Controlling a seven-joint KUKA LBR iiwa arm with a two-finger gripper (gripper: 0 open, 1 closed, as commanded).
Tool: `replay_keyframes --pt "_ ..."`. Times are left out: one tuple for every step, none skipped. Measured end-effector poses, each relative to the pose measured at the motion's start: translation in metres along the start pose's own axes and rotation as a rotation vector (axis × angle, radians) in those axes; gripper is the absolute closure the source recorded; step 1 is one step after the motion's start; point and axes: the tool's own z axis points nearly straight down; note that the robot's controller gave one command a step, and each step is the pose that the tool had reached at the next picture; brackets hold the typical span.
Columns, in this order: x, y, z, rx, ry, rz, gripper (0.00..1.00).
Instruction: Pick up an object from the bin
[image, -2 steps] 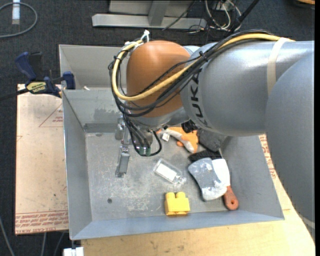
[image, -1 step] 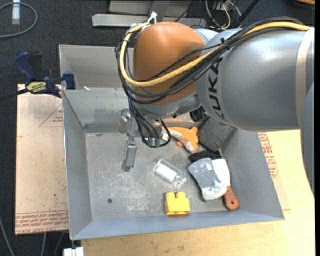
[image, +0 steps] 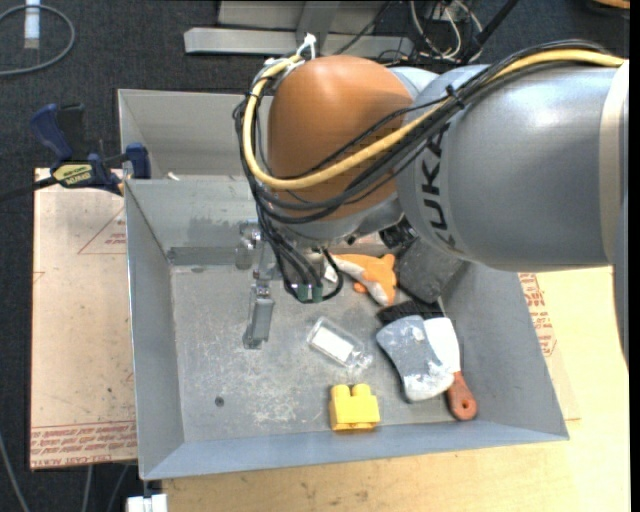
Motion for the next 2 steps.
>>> replay_keyframes --pt "0.024 -0.006 0.067 0.006 0.017 0.004 0.00" --pt "0.047 -0.038 0.092 0.004 0.016 0.025 0.00"
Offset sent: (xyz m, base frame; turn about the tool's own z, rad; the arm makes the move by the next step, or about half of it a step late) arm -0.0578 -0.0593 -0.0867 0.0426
